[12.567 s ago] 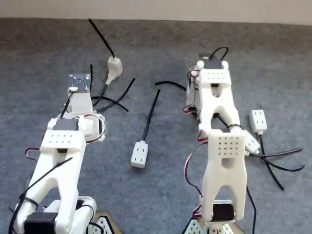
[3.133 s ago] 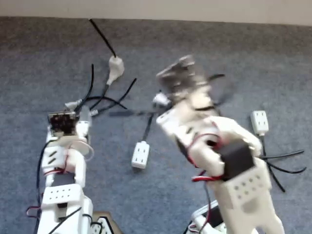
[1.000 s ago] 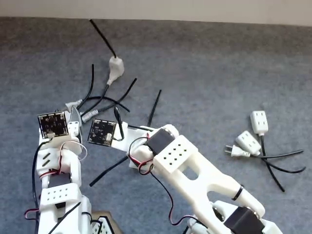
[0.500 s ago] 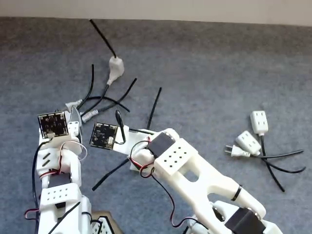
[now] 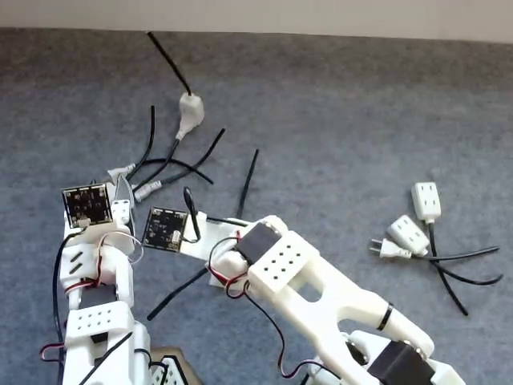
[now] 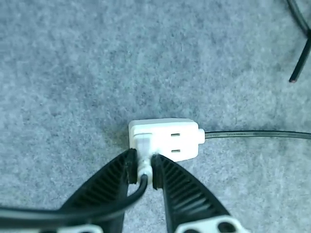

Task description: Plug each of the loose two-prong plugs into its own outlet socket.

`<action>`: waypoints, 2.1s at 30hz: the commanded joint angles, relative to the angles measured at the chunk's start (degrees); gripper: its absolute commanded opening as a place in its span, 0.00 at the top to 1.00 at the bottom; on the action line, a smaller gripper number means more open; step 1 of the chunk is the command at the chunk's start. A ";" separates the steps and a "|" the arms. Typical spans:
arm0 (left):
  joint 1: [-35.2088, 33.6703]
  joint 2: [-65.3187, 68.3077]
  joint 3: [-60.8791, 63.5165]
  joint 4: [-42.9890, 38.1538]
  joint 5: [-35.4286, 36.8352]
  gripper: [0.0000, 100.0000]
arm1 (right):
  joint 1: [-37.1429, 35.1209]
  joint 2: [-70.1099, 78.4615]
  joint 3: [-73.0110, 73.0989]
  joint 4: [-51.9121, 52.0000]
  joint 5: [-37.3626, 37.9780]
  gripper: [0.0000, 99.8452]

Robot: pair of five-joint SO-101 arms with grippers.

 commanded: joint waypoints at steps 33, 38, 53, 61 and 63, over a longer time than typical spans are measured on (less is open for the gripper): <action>-0.66 -0.57 0.92 -0.70 -0.18 0.84 | 9.80 -0.48 -8.84 -0.92 -36.31 0.80; -1.54 -0.57 0.92 -0.70 -0.18 0.84 | 10.68 -0.48 -8.75 -0.92 -51.08 0.79; -1.54 -0.57 0.92 -0.79 -0.18 0.84 | 3.56 15.16 -6.11 -6.20 -56.18 0.69; -1.54 -0.57 0.92 -0.88 -0.18 0.84 | 3.30 22.46 -6.11 -10.68 -56.09 0.72; -1.54 -0.57 0.92 -0.88 -0.18 0.84 | 4.88 23.60 -6.11 -10.68 -56.09 0.76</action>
